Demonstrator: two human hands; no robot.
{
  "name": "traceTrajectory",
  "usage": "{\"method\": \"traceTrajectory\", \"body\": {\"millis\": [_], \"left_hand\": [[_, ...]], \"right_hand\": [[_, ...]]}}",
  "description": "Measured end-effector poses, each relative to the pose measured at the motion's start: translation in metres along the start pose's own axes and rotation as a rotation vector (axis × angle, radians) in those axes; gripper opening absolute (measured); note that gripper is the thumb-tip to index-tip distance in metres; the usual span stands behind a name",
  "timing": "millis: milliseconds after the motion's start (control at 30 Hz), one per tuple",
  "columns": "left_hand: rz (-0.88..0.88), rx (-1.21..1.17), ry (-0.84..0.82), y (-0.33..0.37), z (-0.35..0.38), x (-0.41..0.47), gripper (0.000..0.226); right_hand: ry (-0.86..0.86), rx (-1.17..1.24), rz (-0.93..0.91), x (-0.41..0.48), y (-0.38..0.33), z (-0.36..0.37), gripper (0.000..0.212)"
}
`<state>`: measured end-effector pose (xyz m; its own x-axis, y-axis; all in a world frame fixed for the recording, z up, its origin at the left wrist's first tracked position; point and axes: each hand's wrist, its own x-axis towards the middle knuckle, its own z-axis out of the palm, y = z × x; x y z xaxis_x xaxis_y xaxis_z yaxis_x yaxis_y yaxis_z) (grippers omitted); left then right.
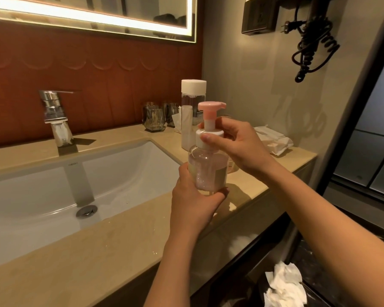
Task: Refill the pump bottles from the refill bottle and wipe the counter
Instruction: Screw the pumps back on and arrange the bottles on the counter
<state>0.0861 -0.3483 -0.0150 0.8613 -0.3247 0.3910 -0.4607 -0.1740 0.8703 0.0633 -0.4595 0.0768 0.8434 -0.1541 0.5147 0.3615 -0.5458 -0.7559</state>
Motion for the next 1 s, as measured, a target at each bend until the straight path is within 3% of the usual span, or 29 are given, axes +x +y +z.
{"method": "traceTrajectory", "body": {"millis": [300,467,567,700,833,1000], "left_hand": [[-0.003,0.025,-0.002,-0.002,0.000,0.000,0.073],[0.005,0.025,0.004,-0.003,0.000,0.000,0.072],[0.009,0.016,0.000,-0.003,0.000,0.000,0.072],[0.010,0.001,0.006,-0.004,0.000,0.000,0.072],[-0.008,-0.006,0.010,-0.004,0.001,0.001,0.074],[-0.024,-0.012,0.005,-0.002,0.001,0.000,0.074]], "right_hand": [[-0.137,0.169,-0.006,0.003,0.006,-0.006,0.023],[-0.170,0.242,0.004,0.002,0.008,-0.007,0.032],[-0.097,0.183,0.013,-0.002,0.008,-0.004,0.029],[0.107,0.059,-0.041,-0.005,0.009,0.004,0.037],[0.208,-0.004,-0.022,-0.005,0.007,0.015,0.048],[0.167,-0.118,0.046,0.004,0.001,0.014,0.057]]}}
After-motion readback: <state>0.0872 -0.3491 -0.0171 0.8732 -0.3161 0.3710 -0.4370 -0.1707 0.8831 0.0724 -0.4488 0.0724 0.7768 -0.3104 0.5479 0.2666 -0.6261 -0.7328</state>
